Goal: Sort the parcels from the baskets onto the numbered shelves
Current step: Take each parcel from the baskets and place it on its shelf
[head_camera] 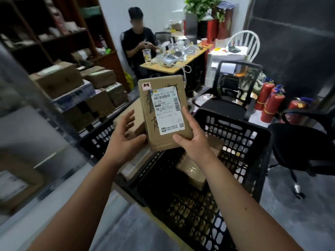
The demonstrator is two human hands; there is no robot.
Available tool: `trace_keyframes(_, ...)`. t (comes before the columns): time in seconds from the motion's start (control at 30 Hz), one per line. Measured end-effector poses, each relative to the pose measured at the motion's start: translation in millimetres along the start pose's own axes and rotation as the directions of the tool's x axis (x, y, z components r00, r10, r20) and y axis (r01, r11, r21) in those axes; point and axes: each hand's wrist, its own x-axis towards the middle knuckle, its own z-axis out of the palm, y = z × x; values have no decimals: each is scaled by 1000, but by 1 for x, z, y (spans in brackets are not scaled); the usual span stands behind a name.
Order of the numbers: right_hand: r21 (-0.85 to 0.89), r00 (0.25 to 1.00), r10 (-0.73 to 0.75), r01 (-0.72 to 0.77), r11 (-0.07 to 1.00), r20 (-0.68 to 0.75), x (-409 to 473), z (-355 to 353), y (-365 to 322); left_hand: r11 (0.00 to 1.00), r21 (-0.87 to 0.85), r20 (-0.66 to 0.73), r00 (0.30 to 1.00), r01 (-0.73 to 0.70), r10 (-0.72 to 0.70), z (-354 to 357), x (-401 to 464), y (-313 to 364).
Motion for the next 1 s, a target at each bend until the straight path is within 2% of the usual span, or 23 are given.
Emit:
trace_keyframes(0.1,-20,992,-42,45,999,120,6,38,-13,993,107,-185,982,53,-32,-38,-22,-13)
trace_keyframes(0.17,-14,976,-69,73,997,205,5,70,-21,990,108,-274,960,93,-60,-66,-44,-20)
trace_keyframes(0.33,-1,928,-67,72,997,366,-23,157,-29,963,191,-491,868,189,-73,-133,-118,-38)
trace_keyframes(0.57,96,804,-51,-7,995,592,-122,279,-38,926,183,-677,726,329,-125,-219,-271,-63)
trace_keyframes(0.77,114,608,-74,-27,993,790,-222,377,-44,866,157,-834,534,475,-142,-276,-420,-69)
trace_keyframes(1.0,105,354,-69,-84,991,933,-326,473,-51,785,65,-953,273,616,-135,-316,-565,-69)
